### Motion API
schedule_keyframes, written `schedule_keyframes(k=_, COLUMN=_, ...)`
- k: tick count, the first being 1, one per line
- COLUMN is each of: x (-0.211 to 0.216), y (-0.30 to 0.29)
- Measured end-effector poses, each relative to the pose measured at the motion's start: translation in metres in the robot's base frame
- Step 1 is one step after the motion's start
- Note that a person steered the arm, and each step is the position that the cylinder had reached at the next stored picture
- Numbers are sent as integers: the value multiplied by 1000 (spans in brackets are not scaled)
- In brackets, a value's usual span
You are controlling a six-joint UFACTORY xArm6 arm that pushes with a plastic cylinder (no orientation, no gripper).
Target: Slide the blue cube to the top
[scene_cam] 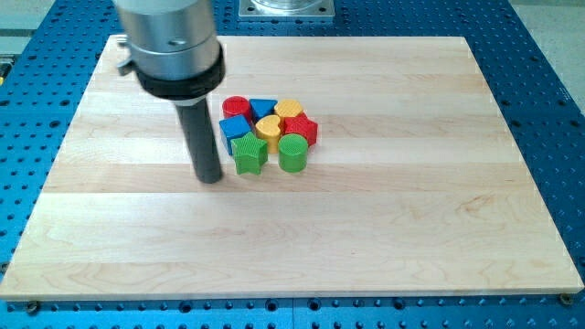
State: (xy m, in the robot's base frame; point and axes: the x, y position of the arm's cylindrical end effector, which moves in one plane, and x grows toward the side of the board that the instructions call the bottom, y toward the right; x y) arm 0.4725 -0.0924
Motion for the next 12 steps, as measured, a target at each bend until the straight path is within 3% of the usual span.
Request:
schedule_keyframes(k=2, x=-35, y=18)
schedule_keyframes(k=4, x=-116, y=57)
schedule_keyframes(k=5, x=-137, y=60)
schedule_keyframes(k=6, x=-113, y=72)
schedule_keyframes(k=7, x=-100, y=28)
schedule_keyframes(k=8, x=-103, y=24)
schedule_keyframes(k=9, x=-114, y=17)
schedule_keyframes(k=10, x=-153, y=15)
schedule_keyframes(k=12, x=-173, y=111)
